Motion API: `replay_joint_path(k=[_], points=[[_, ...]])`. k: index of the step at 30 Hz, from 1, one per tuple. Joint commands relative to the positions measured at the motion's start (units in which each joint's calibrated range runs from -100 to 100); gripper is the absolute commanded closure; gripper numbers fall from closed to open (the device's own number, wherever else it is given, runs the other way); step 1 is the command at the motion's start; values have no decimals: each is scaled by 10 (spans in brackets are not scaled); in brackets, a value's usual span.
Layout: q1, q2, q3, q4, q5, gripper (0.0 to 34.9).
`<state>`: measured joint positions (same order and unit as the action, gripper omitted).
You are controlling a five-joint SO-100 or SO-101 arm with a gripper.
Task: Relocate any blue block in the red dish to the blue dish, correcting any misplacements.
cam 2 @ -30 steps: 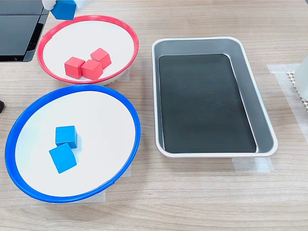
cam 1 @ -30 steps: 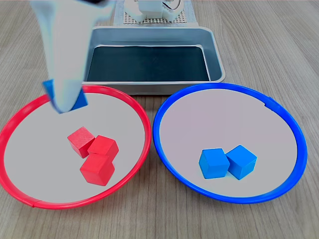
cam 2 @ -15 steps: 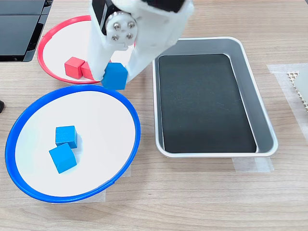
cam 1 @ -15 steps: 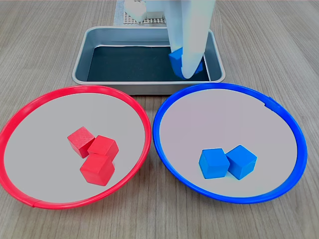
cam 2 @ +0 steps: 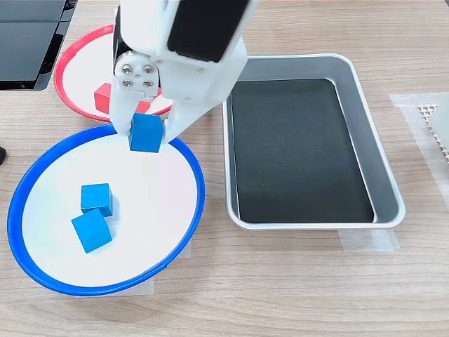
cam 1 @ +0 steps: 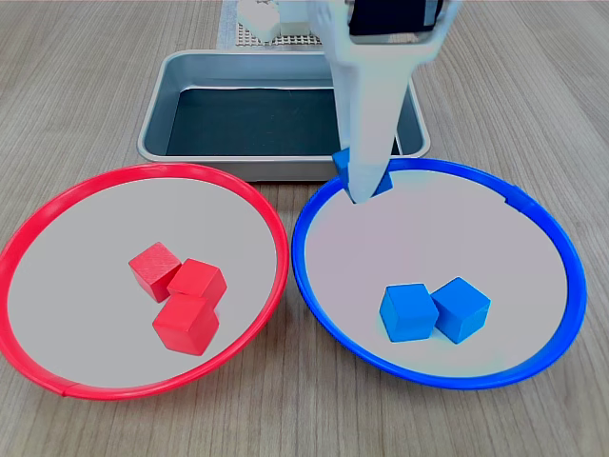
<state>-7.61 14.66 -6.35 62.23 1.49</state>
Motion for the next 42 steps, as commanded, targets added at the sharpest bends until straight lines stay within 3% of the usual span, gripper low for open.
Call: replay_joint_path(k=[1, 28, 33, 42], points=[[-12, 22, -62, 9, -9, 346], [-62, 158, -173, 25, -45, 345], [-57, 168, -177, 26, -43, 316], [-48, 177, -188, 32, -45, 300]])
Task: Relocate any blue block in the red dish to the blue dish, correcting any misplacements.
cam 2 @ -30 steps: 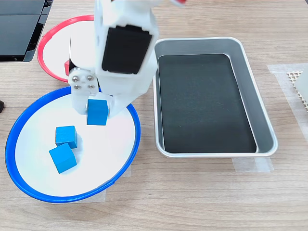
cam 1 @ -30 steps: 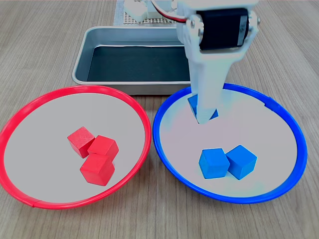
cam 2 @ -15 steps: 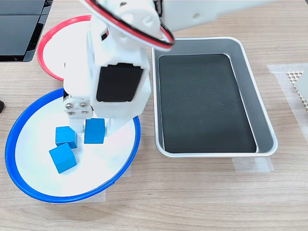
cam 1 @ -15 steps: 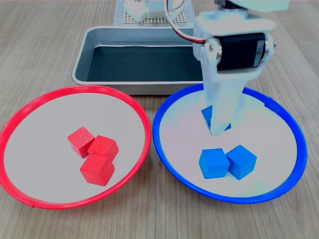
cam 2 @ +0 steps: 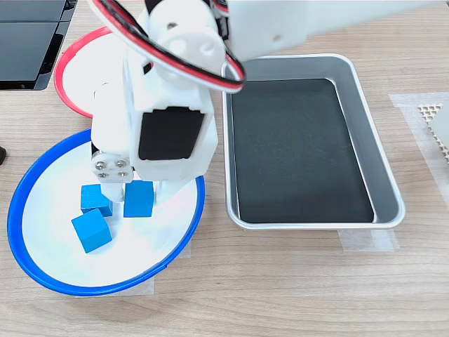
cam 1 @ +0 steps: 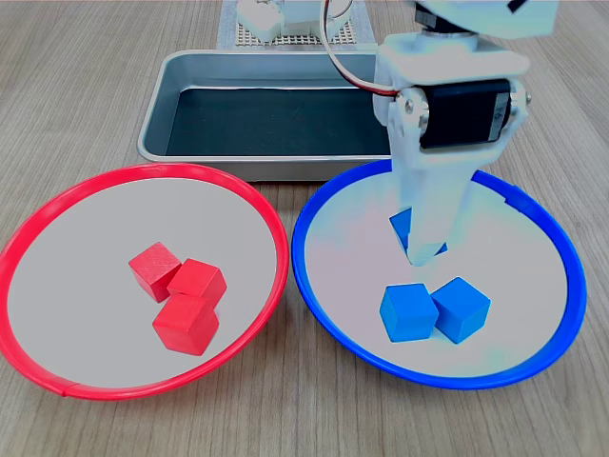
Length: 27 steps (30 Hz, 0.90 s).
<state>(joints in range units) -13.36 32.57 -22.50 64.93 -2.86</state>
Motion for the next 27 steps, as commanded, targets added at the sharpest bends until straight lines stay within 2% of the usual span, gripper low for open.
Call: replay_joint_path(k=[1, 4, 9, 23, 25, 27], points=[[11, -1, -28, 6, -1, 293], [15, 1, -35, 13, -2, 253], [19, -5, -46, 36, -3, 220], [37, -137, 15, 47, 12, 206], [39, -174, 44, 45, 19, 218], [43, -223, 85, 35, 31, 250]])
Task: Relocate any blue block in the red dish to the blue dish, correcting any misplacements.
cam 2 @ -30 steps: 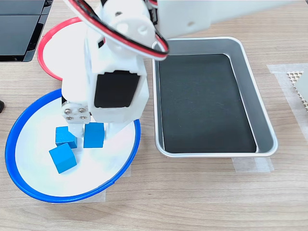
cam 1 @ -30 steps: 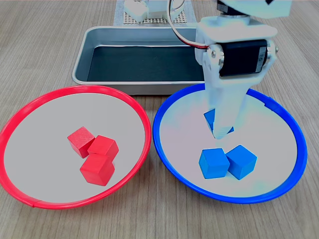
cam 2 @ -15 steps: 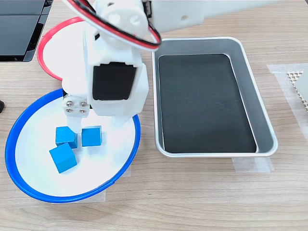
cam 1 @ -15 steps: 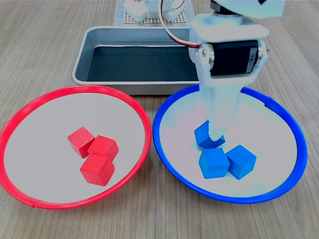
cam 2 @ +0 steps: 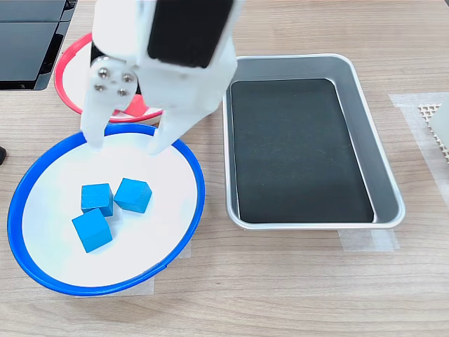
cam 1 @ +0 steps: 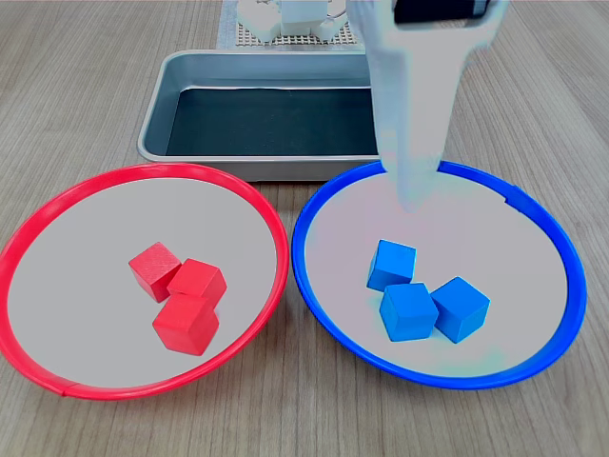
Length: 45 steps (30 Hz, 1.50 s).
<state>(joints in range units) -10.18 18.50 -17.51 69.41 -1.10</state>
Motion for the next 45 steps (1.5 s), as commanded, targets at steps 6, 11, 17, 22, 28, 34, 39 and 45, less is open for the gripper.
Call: replay_joint_path(k=[6, 11, 17, 22, 28, 34, 39, 45], points=[[43, -244, 227, -97, 53, 346], [88, -407, 451, -251, 69, 346], [118, -605, 715, -397, 95, 346], [125, -732, 849, -376, 81, 346], [117, -883, 953, -266, 53, 346], [115, -1010, 1050, -217, 53, 346], [119, -1073, 1078, -167, 48, 346], [117, -1126, 1100, -120, 44, 346]])
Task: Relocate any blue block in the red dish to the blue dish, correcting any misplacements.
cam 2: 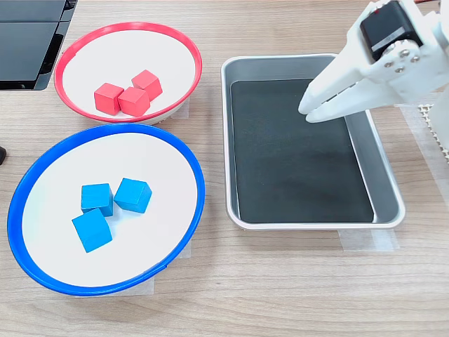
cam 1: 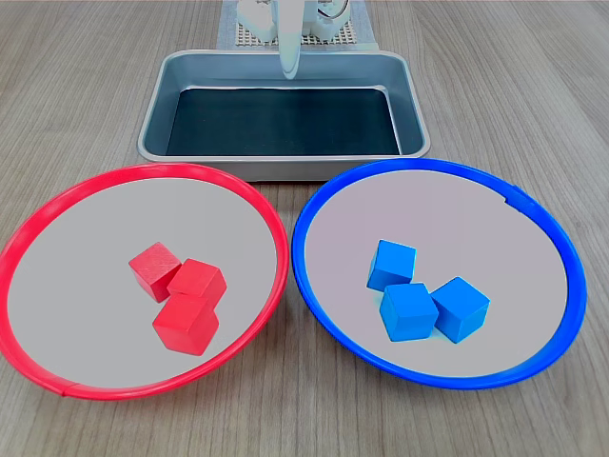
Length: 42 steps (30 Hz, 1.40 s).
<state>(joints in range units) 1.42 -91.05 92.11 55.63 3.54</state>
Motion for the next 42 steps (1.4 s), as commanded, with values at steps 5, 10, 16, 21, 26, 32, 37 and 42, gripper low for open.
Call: replay_joint_path(k=[5, 10, 16, 21, 26, 32, 37, 42], points=[[1, -70, 19, 38, -2, 346], [5, -79, 33, 40, -1, 346], [6, -79, 42, 36, -4, 346], [7, -79, 42, 36, -6, 346], [8, -79, 42, 35, -9, 346], [8, -79, 42, 35, -16, 346], [8, -79, 42, 35, -16, 346], [8, -79, 42, 35, -17, 346]])
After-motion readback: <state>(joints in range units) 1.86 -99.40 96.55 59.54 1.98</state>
